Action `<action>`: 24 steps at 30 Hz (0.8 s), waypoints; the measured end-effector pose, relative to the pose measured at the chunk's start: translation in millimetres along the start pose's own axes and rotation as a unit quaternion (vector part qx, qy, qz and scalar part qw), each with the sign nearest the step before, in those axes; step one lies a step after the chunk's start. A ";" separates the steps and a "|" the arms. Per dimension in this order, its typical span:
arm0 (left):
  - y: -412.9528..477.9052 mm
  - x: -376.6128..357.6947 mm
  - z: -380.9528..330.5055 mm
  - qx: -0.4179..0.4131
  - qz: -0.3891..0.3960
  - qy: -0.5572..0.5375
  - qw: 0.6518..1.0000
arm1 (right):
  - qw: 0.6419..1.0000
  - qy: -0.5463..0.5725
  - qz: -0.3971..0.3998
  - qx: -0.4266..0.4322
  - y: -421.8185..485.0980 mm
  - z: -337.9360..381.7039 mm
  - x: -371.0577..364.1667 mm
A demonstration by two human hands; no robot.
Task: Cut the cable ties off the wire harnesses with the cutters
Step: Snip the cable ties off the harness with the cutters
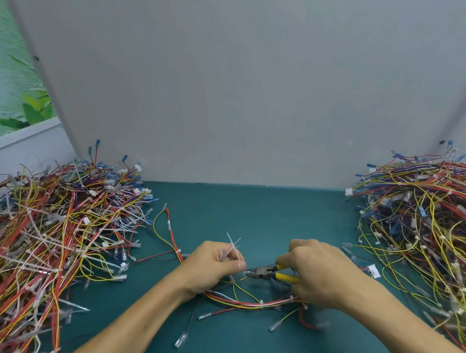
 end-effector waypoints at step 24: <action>2.0 -2.1 5.2 -0.004 -0.005 -0.001 1.000 | 0.996 -0.068 0.007 0.059 2.4 2.0 -6.5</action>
Point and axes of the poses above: each hand's wrist, its own y-axis towards the middle knuckle, its own x-axis out of the back of the hand, z = x × y, the point moved 1 cm from there along y, towards the middle knuckle, and after that the axes turned 10 degrees about -z, right-handed, at the moved point
